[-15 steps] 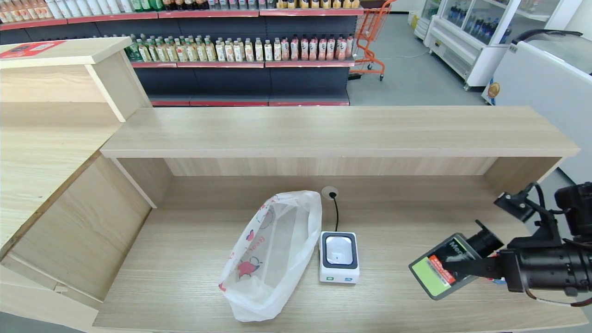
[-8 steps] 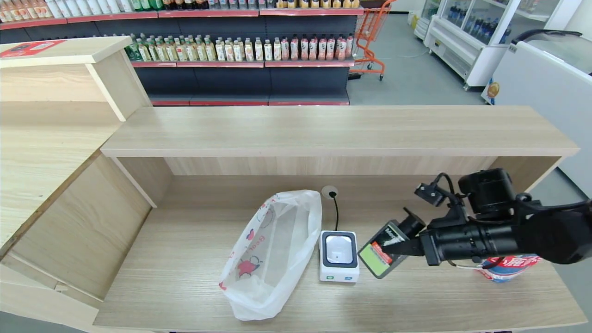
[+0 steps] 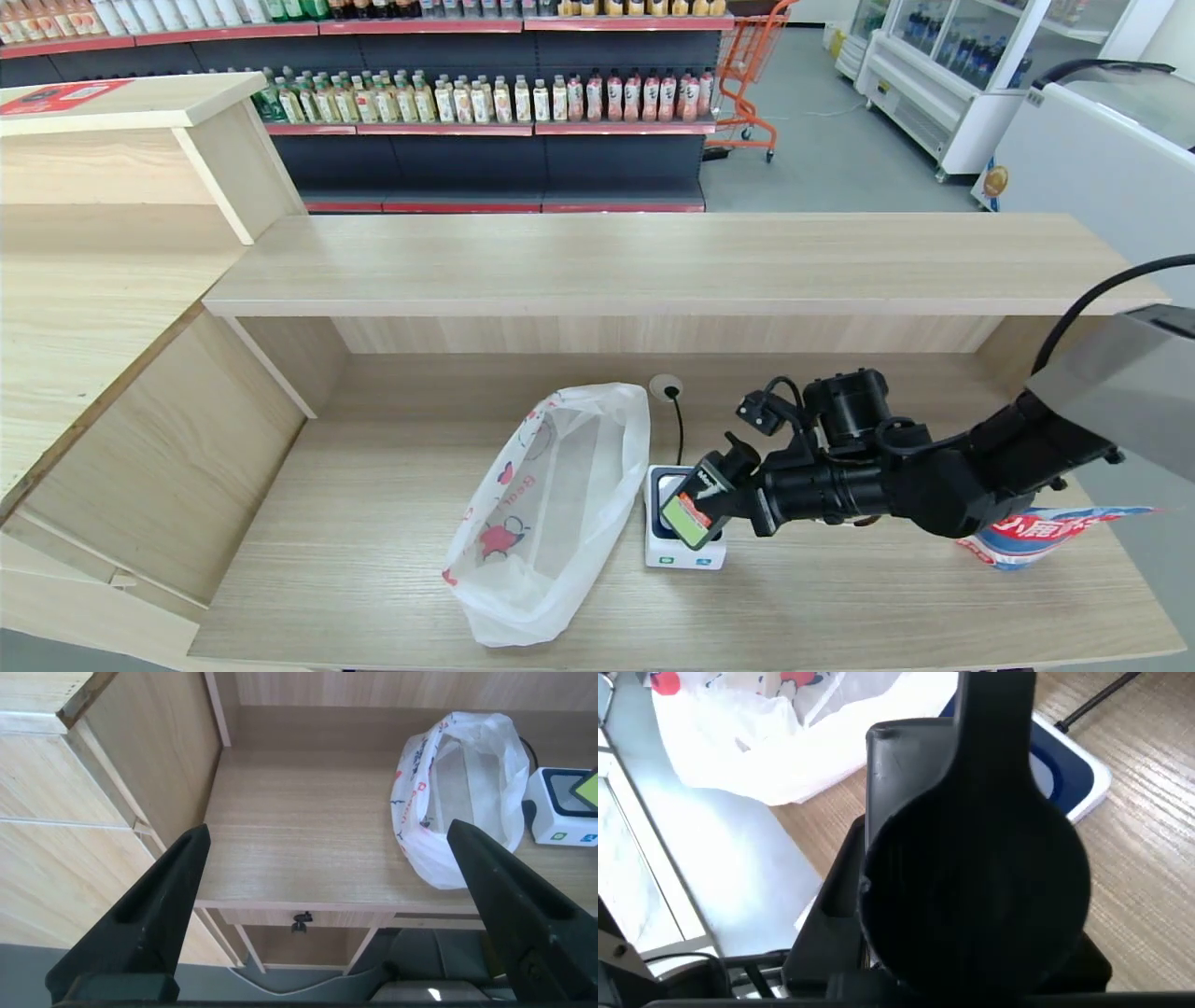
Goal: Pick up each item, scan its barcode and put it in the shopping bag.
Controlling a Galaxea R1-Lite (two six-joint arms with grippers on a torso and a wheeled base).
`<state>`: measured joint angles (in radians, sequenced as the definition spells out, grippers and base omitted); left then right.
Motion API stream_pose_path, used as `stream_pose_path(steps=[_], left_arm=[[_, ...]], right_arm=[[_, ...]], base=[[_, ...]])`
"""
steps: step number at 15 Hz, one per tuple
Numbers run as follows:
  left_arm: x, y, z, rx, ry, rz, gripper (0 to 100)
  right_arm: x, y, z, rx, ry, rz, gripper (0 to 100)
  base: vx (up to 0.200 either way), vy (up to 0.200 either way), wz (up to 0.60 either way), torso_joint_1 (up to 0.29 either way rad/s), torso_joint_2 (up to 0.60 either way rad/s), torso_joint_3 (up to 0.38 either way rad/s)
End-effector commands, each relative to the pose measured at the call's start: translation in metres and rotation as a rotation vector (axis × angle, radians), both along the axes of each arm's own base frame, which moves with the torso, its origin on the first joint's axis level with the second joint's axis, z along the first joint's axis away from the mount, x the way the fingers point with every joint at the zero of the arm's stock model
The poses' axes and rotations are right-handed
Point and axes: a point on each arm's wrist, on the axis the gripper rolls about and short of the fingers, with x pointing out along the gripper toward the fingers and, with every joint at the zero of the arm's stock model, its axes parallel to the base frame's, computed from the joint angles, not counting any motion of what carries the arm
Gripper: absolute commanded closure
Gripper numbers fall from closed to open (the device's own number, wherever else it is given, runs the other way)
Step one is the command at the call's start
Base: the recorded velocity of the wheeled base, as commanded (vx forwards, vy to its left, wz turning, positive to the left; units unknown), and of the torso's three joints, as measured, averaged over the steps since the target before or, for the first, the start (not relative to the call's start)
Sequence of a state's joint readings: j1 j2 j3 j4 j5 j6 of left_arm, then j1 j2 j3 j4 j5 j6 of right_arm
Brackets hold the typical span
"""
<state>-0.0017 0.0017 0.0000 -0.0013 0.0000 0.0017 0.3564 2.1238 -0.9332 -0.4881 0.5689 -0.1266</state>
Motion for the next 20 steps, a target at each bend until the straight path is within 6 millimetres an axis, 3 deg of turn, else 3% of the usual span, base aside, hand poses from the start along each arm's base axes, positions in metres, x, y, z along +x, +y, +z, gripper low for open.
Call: stream_pose_path(steps=[1,8,9,11,13,15,17,20], left_arm=[[0.000,0.000,0.000,0.000,0.000,0.000,0],[0.000,0.000,0.000,0.000,0.000,0.000,0],[0.000,0.000,0.000,0.000,0.000,0.000,0],[0.000,0.000,0.000,0.000,0.000,0.000,0],[0.000,0.000,0.000,0.000,0.000,0.000,0],[0.000,0.000,0.000,0.000,0.000,0.000,0],[0.000,0.000,0.000,0.000,0.000,0.000,0],[0.000,0.000,0.000,0.000,0.000,0.000,0]], right_arm=[[0.012,0.008,-0.010,0.000,0.004,0.008,100],[0.021,0.012,-0.008,0.015,-0.011,0.004,100],[0.020,0.009,0.000,0.037,-0.004,-0.015,100],[0.011,-0.003,0.047,0.161,0.022,-0.120,100],[-0.010,-0.032,0.105,0.267,-0.045,-0.210,100],[-0.043,-0.058,0.152,0.305,-0.187,-0.240,100],[-0.077,-0.070,0.173,0.334,-0.260,-0.211,100],[-0.120,-0.077,0.168,0.357,-0.237,-0.127,100]], base=[[0.000,0.000,0.00,0.000,0.00,0.000],[0.000,0.000,0.00,0.000,0.00,0.000],[0.000,0.000,0.00,0.000,0.00,0.000],[0.000,0.000,0.00,0.000,0.00,0.000],[0.000,0.000,0.00,0.000,0.00,0.000],[0.000,0.000,0.00,0.000,0.00,0.000],[0.000,0.000,0.00,0.000,0.00,0.000],[0.000,0.000,0.00,0.000,0.00,0.000]])
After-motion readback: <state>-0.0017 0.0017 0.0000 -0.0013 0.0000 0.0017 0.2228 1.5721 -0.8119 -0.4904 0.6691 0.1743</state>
